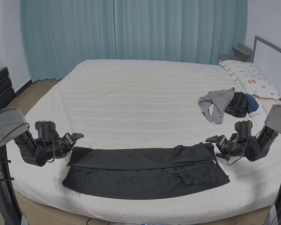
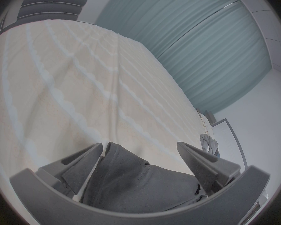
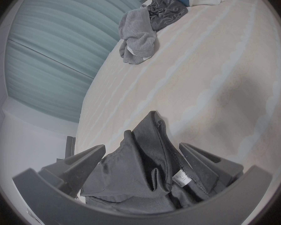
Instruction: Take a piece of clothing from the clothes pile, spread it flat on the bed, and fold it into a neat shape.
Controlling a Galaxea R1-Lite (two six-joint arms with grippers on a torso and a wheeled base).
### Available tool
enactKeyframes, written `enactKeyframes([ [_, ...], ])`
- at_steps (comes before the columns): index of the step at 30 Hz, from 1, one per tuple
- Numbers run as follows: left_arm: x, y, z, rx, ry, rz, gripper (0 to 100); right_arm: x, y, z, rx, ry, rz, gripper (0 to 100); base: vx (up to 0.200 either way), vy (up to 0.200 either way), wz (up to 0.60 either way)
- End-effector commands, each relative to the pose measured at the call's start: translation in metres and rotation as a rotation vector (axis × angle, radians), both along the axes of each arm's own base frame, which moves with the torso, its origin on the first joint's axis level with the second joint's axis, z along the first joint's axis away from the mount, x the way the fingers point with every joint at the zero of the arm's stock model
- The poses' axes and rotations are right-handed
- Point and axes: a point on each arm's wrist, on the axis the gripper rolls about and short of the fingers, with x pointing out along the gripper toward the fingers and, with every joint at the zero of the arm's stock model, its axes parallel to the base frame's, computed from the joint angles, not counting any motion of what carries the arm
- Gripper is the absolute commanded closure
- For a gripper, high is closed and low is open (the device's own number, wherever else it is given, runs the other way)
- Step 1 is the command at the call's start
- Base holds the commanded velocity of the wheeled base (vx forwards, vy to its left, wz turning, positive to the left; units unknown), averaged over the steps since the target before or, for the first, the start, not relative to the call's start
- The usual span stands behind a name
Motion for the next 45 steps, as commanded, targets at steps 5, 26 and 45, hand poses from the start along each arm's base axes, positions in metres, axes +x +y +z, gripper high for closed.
enactKeyframes([
  [5, 0.008, 0.001, -0.022, 0.003, 0.035, 0.009, 100, 0.007, -0.001, -0.015, 0.004, 0.026, -0.008, 0, 0.0, 0.0, 0.0],
  [26, 0.011, 0.011, -0.028, 0.079, 0.029, 0.143, 100, 0.024, -0.003, -0.025, 0.003, -0.025, -0.02, 0, 0.0, 0.0, 0.0],
  [45, 0.01, 0.01, -0.027, 0.039, 0.044, 0.158, 0, 0.027, -0.005, -0.031, -0.022, -0.024, -0.049, 100, 0.0, 0.0, 0.0],
])
